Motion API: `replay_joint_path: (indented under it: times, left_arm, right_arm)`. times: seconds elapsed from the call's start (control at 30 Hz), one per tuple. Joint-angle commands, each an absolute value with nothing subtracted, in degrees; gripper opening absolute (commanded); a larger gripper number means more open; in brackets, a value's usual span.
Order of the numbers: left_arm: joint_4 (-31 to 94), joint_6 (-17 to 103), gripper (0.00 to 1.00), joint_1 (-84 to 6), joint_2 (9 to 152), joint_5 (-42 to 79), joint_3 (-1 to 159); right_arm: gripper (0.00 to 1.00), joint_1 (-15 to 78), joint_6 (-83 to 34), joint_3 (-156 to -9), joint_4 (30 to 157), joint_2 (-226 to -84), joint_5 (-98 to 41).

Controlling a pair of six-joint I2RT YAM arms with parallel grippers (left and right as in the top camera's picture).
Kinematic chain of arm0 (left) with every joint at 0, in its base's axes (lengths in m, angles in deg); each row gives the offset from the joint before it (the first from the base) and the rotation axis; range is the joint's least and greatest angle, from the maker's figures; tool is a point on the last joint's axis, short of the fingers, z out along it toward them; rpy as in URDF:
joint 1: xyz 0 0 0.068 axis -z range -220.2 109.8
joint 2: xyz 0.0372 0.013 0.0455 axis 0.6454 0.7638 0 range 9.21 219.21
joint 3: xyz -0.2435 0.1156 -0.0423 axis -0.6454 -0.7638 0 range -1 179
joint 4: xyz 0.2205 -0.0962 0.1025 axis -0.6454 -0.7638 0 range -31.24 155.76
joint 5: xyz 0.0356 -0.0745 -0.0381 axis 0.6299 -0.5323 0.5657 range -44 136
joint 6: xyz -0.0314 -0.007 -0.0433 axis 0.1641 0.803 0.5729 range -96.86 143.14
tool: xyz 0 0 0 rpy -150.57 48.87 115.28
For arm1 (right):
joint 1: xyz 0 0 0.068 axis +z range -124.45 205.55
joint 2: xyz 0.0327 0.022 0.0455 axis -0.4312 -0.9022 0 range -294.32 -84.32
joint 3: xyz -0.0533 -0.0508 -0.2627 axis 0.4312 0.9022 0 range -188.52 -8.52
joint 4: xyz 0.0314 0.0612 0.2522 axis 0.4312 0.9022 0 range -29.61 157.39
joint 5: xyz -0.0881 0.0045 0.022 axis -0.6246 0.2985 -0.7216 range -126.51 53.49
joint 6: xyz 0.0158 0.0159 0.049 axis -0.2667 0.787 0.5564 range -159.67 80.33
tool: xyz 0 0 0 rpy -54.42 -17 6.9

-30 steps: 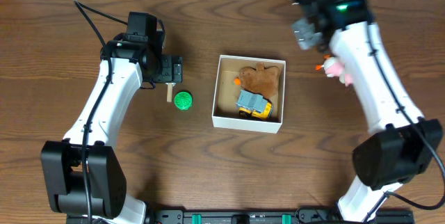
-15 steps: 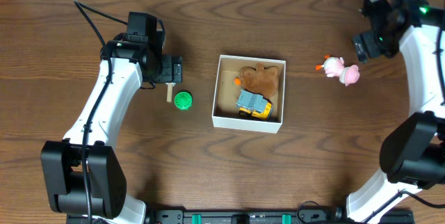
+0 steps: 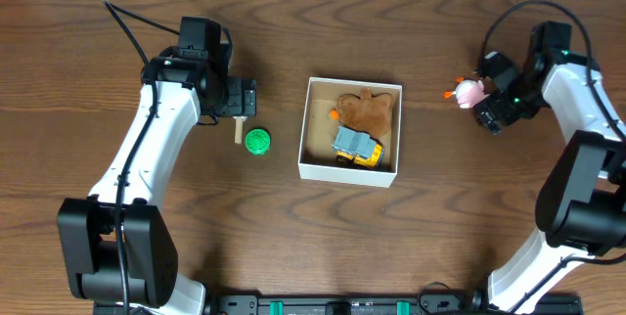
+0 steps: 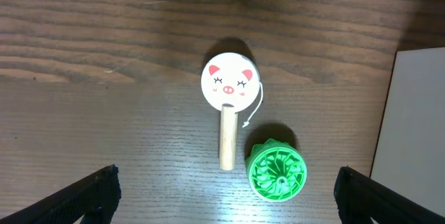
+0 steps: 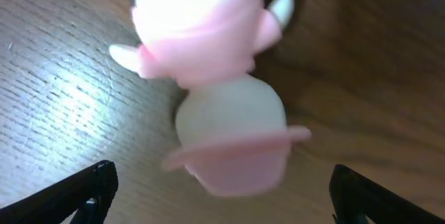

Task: Pack container
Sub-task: 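Move the right gripper to the pink plush and grasp it, then carry the pink plush over the box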

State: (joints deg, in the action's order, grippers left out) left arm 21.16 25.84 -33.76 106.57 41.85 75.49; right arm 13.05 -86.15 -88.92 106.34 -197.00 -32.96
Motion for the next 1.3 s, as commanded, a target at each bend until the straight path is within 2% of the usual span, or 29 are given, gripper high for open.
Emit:
replay_joint_path:
  times: [0.0,0.03,0.23,0.3,0.47,0.63,0.77,1.03,1.17,1.27]
  left_arm:
    - [21.1,25.1,0.98,-34.0,107.1,41.9,76.7]
    - [21.1,25.1,0.98,-34.0,107.1,41.9,76.7]
    - [21.1,25.1,0.98,-34.0,107.1,41.9,76.7]
    - [21.1,25.1,0.98,-34.0,107.1,41.9,76.7]
    - [21.1,25.1,0.98,-34.0,107.1,41.9,76.7]
    - [21.1,25.1,0.98,-34.0,107.1,41.9,76.7]
    - [21.1,25.1,0.98,-34.0,107.1,41.9,76.7]
    - [21.1,25.1,0.98,-34.0,107.1,41.9,76.7]
    - [21.1,25.1,0.98,-34.0,107.1,41.9,76.7]
    - [21.1,25.1,0.98,-34.0,107.1,41.9,76.7]
  right_arm:
    - [0.93,13.6,-88.1,-87.9,105.7,-198.0,-31.7]
    - [0.89,13.6,-88.1,-87.8,105.6,-198.5,-31.8]
    - [0.83,13.6,-87.9,-87.7,104.6,-200.3,-31.6]
    - [0.74,13.6,-87.9,-87.7,103.8,-200.9,-31.2]
    - [0.46,14.2,-85.8,-87.7,101.3,-201.2,-30.6]
    - [0.01,15.7,-85.3,-88.2,100.0,-201.1,-30.7]
    - [0.01,18.1,-80.8,-90.4,100.0,-199.7,-30.7]
    - [0.01,26.0,-63.7,-99.0,101.1,-194.8,-31.3]
    - [0.01,32.0,-57.0,-103.4,105.0,-191.5,-37.8]
    - [0.01,37.0,-56.3,-106.1,108.7,-188.7,-41.9]
